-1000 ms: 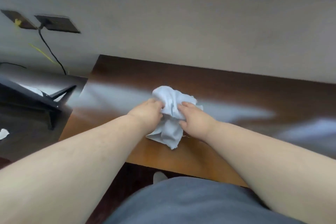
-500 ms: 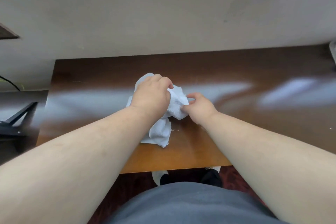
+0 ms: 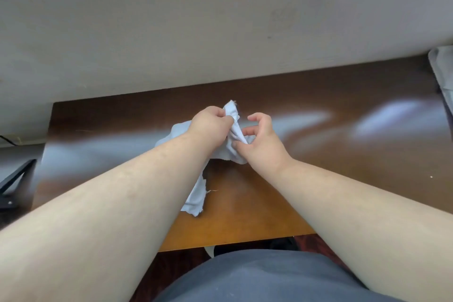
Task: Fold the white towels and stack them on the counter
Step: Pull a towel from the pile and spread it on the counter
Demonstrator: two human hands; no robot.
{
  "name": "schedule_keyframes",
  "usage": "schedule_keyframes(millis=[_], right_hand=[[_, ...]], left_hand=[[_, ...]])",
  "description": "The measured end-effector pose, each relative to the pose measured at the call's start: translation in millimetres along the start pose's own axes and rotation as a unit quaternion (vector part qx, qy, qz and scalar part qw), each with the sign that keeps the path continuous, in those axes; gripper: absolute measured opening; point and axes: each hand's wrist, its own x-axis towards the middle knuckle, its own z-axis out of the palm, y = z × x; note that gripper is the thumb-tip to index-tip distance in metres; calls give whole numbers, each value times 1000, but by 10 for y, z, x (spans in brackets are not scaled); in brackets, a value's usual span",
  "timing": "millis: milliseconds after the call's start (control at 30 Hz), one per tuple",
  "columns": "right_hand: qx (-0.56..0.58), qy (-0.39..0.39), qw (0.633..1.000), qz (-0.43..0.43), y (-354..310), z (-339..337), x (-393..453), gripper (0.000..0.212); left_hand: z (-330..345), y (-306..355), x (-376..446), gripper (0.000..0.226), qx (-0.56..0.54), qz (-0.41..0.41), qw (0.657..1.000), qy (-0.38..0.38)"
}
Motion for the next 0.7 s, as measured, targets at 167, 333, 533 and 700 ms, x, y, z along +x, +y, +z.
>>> schedule_keyframes(millis=[167,333,533,700], right_hand=[[-38,-87,990,103,139,-458,51,21],[17,-92,988,125,410,-953,-7,17],[55,-37,978,197,898,-1567,-130,44],[-78,124,954,263,1358,-2051,-211,38]], left_hand=[[355,289,18,9,-84,59,995,14],[807,714,152,8,-81,97,992,0],[1525,1186,432,17,-101,116,984,-90],[2027,1228,535,34,22,159,962,-221]])
